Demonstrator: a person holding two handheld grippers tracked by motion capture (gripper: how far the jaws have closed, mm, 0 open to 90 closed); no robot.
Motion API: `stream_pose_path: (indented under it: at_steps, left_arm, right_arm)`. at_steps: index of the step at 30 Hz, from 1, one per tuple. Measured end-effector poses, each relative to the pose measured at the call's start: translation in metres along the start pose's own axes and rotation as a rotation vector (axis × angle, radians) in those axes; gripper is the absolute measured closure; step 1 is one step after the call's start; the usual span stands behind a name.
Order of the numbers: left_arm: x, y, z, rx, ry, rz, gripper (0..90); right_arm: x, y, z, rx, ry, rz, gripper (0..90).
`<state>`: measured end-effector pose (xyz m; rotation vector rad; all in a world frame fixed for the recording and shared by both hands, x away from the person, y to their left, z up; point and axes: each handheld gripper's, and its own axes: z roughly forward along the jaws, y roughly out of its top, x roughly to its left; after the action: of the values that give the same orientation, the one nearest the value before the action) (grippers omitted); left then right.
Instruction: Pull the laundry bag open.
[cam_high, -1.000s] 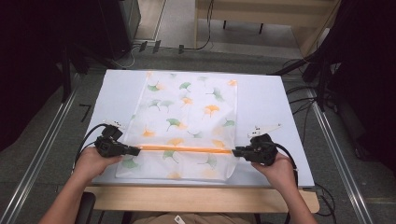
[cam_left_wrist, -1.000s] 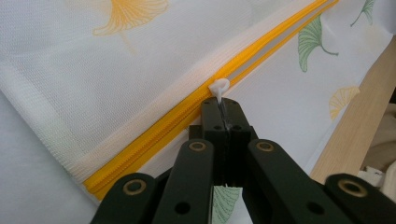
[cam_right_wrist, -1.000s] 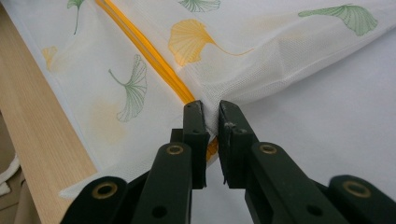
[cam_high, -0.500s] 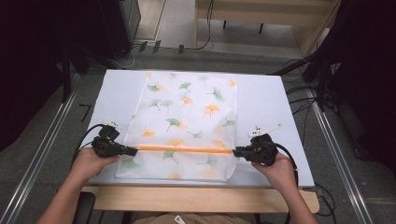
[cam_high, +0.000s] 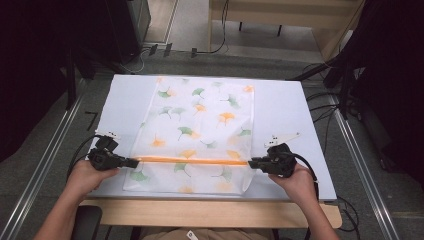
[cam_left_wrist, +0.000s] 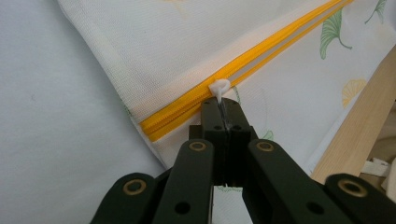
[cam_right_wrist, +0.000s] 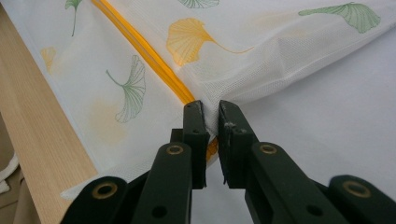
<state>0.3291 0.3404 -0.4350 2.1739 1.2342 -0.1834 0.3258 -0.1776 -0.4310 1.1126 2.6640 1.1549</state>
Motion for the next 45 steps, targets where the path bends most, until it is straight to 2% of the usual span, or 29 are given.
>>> stream_pose_path:
  at_steps: [9,16,21,25,27,30,31,38,45]
  left_arm:
    - [0.000,0.000,-0.001,0.001,0.000,0.003,90.0]
    - [0.003,-0.002,-0.003,-0.003,0.000,-0.011,90.0]
    - [0.011,-0.008,-0.008,-0.009,0.013,-0.030,90.0]
    - [0.021,-0.017,-0.016,-0.031,0.028,-0.070,90.0]
    - [0.021,-0.018,-0.017,-0.034,0.030,-0.076,90.0]
    - [0.021,-0.017,-0.016,-0.021,0.044,-0.077,90.0]
    - [0.021,-0.017,-0.017,-0.020,0.042,-0.066,90.0]
    - [0.017,-0.016,-0.017,-0.030,0.036,-0.060,90.0]
    - [0.013,-0.014,-0.016,-0.029,0.031,-0.050,90.0]
  right_arm:
    - [0.000,0.000,0.000,0.000,0.000,0.002,84.4]
    - [0.000,0.000,0.000,-0.001,-0.001,0.002,84.4]
    - [-0.001,0.000,0.000,0.001,-0.001,0.004,84.4]
    - [-0.004,-0.001,0.000,0.013,-0.005,0.006,85.1]
    - [-0.004,0.000,0.000,0.012,0.002,0.010,85.2]
    - [-0.002,0.002,0.002,0.015,-0.005,0.006,85.3]
    - [-0.002,0.001,0.003,0.022,-0.006,0.007,85.2]
    - [-0.006,0.000,0.003,0.021,-0.014,0.011,84.5]
    - [-0.011,-0.001,0.006,0.025,-0.026,0.036,84.1]
